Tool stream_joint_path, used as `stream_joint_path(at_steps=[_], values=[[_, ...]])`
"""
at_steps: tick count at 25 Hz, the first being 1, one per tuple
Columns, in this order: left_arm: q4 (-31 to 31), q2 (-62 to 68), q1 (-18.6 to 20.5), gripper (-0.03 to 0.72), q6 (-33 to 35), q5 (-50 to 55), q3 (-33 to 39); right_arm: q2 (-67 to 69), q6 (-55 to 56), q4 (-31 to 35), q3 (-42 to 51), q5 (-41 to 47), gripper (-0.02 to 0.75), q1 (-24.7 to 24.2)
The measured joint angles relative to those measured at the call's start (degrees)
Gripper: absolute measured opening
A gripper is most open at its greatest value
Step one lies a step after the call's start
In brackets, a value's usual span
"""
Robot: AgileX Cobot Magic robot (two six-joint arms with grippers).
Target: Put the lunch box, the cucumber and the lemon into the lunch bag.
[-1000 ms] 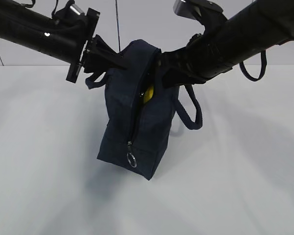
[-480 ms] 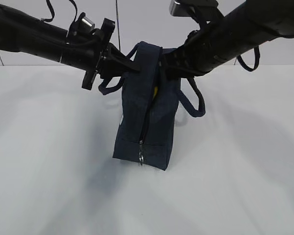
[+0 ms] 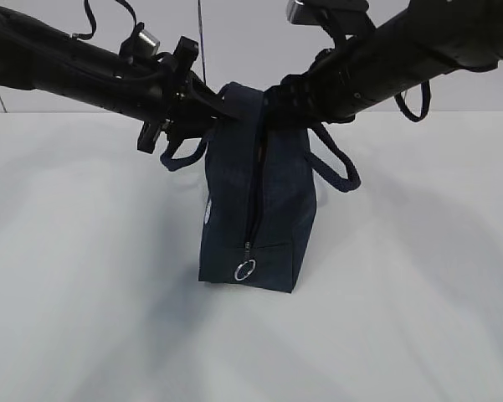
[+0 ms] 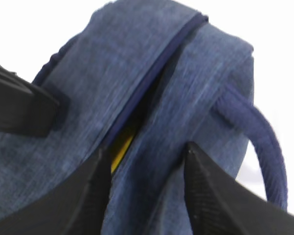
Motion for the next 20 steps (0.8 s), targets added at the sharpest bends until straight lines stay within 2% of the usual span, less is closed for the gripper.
stream_joint_path(at_steps=[2,5,14,20], values=[[0.0,0.0,0.2,0.265,0.0,0.2,0.0,0.0,0.0,0.0,-0.8,0.3,0.382,0.0],[-0.2,0.0,1.5,0.297,0.0,1.5,0.0,0.0,0.0,0.1,-3.3,2.8,0.385,0.0],[-0.6,-3.0,6.9,0.307,0.0,5.0,0.0,0.0,-0.7,-1.0,-11.1,16.1,0.386,0.0],[-0.6,-3.2,9.0,0.307,0.0,10.0,0.0,0.0,-0.9,-5.2,-17.8,28.7,0.386,0.0]])
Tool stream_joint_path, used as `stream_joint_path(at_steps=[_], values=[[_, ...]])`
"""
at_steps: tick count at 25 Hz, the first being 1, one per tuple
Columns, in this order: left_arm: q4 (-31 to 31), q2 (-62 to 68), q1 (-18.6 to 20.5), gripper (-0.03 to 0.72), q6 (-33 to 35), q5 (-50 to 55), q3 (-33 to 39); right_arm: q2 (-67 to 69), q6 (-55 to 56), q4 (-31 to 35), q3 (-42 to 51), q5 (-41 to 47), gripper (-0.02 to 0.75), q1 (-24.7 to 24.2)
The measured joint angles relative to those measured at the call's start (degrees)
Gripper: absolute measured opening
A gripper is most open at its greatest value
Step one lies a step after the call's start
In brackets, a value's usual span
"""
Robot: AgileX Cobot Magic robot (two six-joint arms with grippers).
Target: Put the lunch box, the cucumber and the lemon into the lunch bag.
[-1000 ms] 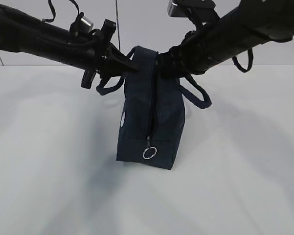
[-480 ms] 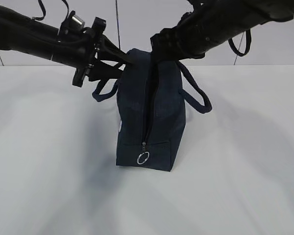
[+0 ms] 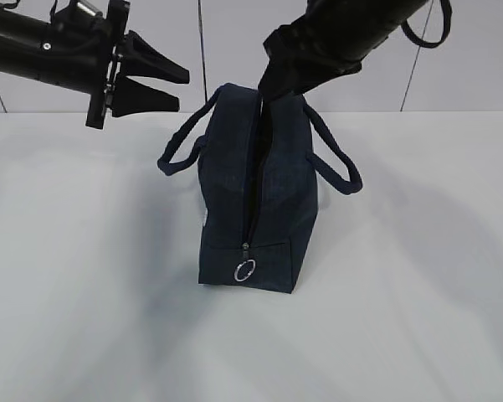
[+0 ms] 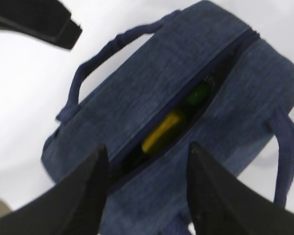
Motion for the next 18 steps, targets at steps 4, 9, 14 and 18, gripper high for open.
stream_joint_path(at_steps=[4,9,14,18], values=[[0.8,-0.3,2.1,0.307,0.6,0.6,0.0,0.0,-0.1,-2.8,-4.2,8.4,0.386,0.0],[9.2,-3.3,3.9,0.307,1.2,0.8,0.0,-0.6,1.3,-8.3,-5.5,11.4,0.386,0.0],[22.1,-8.6,3.9,0.307,0.0,1.5,0.0,-2.1,7.0,-13.1,-5.5,15.2,0.385,0.0],[31.0,-13.0,3.9,0.295,-2.7,2.4,0.0,-3.9,8.8,-13.6,-4.1,15.3,0.385,0.0]])
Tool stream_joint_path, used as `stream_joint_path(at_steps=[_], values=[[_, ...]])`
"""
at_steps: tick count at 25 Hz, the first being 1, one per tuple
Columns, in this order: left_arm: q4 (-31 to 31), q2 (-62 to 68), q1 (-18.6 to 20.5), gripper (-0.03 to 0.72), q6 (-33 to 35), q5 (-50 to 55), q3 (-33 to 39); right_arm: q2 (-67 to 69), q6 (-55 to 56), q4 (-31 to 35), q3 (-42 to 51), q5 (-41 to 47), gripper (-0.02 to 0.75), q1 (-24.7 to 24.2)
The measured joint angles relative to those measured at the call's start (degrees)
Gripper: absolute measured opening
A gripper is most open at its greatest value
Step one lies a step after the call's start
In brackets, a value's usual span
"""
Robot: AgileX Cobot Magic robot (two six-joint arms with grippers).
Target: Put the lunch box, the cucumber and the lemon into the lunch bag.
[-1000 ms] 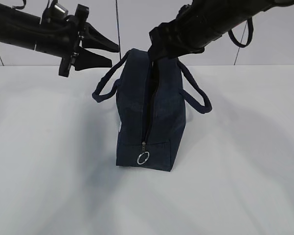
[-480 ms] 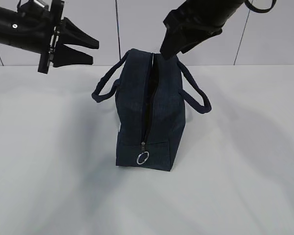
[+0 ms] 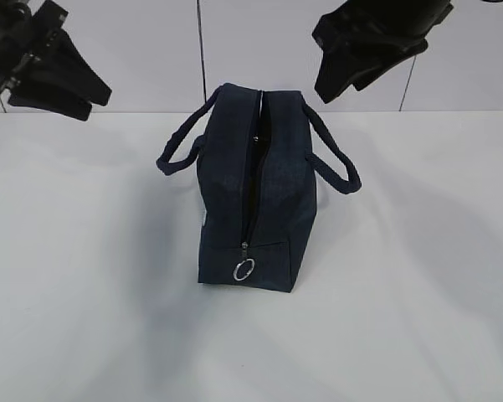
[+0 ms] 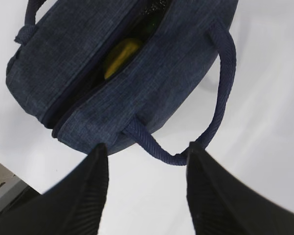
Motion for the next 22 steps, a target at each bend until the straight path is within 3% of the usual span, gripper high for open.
stream_joint_path(at_steps=[3,8,18,22], values=[[5.0,-3.5,0.0,0.283,-2.1,0.2,0.0,-3.9,0.5,0.0,5.5,-5.0,0.385,0.0],[8.3,-7.8,0.0,0.279,-3.3,0.6,0.0,-14.7,0.6,0.5,22.3,-21.3,0.384,0.0],[9.0,-10.4,0.0,0.277,-4.2,1.2,0.0,-35.1,0.3,1.2,54.6,-50.3,0.384,0.0],[9.0,-10.4,0.0,0.277,-4.7,1.3,0.0,-41.1,0.2,1.3,66.0,-63.6,0.347,0.6]])
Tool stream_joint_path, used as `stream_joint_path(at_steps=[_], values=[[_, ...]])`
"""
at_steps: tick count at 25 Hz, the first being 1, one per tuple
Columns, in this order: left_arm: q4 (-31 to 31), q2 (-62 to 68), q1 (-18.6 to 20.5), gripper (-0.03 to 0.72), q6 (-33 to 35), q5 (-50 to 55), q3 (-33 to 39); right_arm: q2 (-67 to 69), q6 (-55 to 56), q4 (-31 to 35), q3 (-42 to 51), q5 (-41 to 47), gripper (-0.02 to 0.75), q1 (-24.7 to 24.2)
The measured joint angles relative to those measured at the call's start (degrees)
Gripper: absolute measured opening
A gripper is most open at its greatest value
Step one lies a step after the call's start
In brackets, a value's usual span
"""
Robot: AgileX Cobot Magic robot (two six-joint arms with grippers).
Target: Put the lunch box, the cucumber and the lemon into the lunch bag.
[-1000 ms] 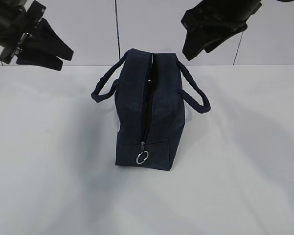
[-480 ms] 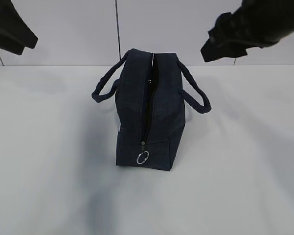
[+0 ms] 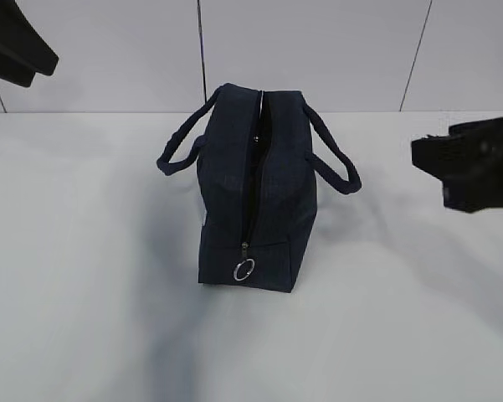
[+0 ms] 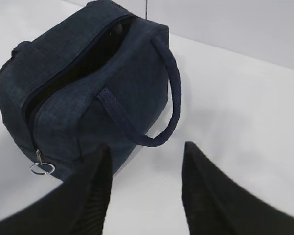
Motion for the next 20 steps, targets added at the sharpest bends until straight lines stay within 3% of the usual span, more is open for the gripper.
stream_joint_path(at_steps=[4,8,13,15,20], values=[[0.0,0.0,0.0,0.277,-0.5,0.0,0.0,-3.0,0.1,0.0,9.0,-8.5,0.296,2.1],[0.0,0.0,0.0,0.277,-1.0,0.0,0.0,-3.4,1.7,0.0,13.8,-11.7,0.286,4.7],[0.0,0.0,0.0,0.277,-2.0,0.0,0.0,-1.8,7.1,-1.2,18.3,-22.2,0.284,6.8],[0.0,0.0,0.0,0.277,-2.5,0.0,0.0,0.0,11.7,-4.9,19.9,-25.4,0.284,6.9],[0.0,0.0,0.0,0.277,-3.1,0.0,0.0,6.2,28.7,-21.4,21.9,-39.1,0.284,6.9]])
